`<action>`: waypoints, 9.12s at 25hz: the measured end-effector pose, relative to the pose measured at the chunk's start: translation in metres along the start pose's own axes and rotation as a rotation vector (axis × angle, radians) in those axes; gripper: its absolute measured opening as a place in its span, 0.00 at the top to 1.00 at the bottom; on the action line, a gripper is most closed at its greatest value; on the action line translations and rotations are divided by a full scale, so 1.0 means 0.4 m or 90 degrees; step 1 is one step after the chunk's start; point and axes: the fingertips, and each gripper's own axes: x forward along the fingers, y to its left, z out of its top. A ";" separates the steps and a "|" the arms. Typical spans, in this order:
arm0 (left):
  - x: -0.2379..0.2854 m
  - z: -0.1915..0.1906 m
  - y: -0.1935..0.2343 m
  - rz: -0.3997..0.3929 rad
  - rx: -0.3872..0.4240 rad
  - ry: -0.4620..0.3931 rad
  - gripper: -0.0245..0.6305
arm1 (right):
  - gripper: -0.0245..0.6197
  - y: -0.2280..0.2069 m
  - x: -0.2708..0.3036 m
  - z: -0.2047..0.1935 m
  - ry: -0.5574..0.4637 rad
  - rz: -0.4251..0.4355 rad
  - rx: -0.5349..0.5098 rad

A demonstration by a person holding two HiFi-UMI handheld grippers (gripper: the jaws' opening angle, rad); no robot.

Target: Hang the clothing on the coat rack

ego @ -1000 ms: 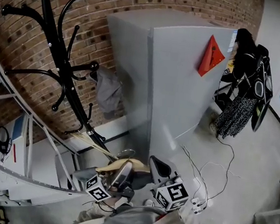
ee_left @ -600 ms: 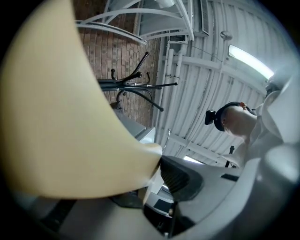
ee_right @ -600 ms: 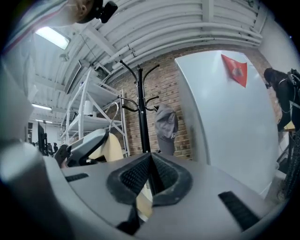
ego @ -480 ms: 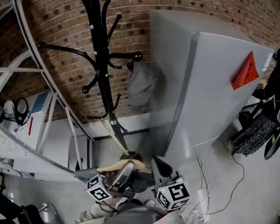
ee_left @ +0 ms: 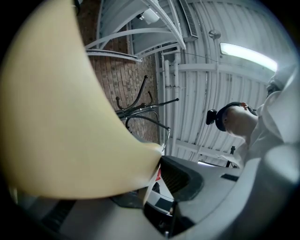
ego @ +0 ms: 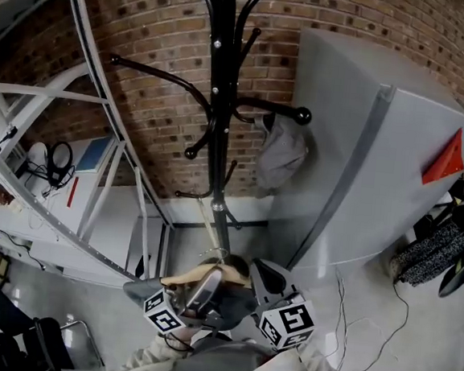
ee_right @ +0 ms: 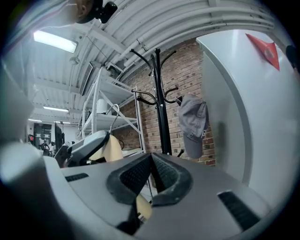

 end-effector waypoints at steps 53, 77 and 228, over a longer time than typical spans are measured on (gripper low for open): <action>0.133 0.238 0.146 -0.047 0.029 -0.026 0.79 | 0.92 -0.019 0.176 0.105 -0.050 -0.034 -0.039; 0.254 0.330 0.209 -0.052 0.060 -0.063 0.79 | 0.92 -0.081 0.203 0.135 -0.064 -0.030 -0.055; -0.450 0.078 -0.124 0.227 0.457 0.260 0.95 | 0.92 0.494 -0.157 0.008 -0.063 -0.079 -0.060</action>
